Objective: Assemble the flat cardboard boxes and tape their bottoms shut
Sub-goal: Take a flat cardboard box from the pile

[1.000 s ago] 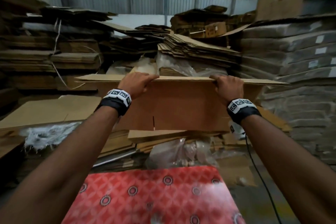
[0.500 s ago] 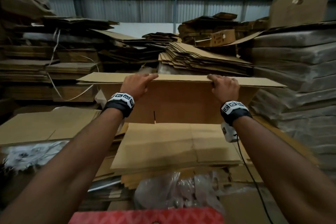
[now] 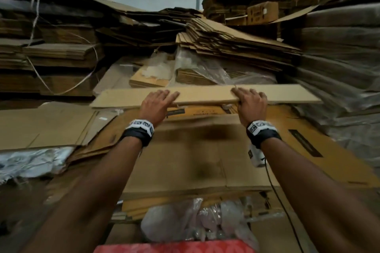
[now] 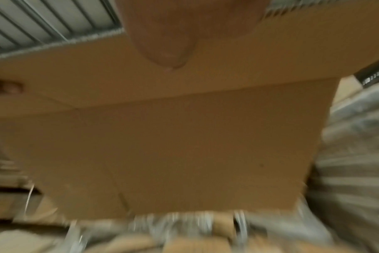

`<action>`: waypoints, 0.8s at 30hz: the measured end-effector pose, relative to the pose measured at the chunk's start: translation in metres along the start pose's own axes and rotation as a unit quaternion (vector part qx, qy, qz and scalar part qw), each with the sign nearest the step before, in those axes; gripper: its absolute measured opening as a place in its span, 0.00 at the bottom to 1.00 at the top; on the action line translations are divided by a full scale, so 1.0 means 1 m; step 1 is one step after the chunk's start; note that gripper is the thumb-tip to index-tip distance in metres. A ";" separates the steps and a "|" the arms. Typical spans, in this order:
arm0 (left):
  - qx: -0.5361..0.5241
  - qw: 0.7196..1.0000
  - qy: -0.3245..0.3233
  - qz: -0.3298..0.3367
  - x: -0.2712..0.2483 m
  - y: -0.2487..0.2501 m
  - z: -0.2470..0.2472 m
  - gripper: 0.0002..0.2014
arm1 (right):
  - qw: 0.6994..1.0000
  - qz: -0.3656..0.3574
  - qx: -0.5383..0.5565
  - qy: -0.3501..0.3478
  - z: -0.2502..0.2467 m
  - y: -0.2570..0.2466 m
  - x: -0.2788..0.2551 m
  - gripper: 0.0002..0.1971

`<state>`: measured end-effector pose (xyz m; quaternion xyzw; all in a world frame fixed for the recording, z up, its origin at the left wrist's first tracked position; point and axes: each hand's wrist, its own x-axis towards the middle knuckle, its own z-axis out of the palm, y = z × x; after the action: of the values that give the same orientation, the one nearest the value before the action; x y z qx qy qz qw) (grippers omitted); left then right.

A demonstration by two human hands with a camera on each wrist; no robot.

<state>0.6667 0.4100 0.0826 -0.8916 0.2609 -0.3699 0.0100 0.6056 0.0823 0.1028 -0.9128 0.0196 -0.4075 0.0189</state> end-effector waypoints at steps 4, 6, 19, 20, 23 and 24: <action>-0.003 0.985 -0.168 -0.044 -0.063 0.033 0.074 0.39 | 0.991 0.041 0.013 -0.125 0.066 0.005 -0.077 0.33; -0.022 0.975 -0.214 -0.064 -0.101 0.051 0.102 0.38 | 0.985 0.051 0.013 -0.163 0.090 0.006 -0.118 0.33; -0.042 0.923 -0.372 -0.086 -0.192 0.085 0.153 0.39 | 0.949 0.047 -0.003 -0.311 0.144 0.012 -0.222 0.36; -0.033 0.919 -0.385 -0.079 -0.196 0.088 0.155 0.40 | 0.946 0.041 -0.004 -0.322 0.147 0.014 -0.226 0.37; -0.014 0.906 -0.421 -0.052 -0.202 0.093 0.160 0.40 | 0.933 0.018 -0.007 -0.359 0.149 0.019 -0.233 0.38; -0.015 0.904 -0.424 -0.047 -0.206 0.093 0.162 0.39 | 0.931 0.010 -0.005 -0.364 0.148 0.021 -0.234 0.38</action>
<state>0.6102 0.3984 -0.1894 -0.9756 0.1951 0.0469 0.0888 0.5591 0.0762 -0.1713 -0.9983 0.0229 -0.0469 0.0239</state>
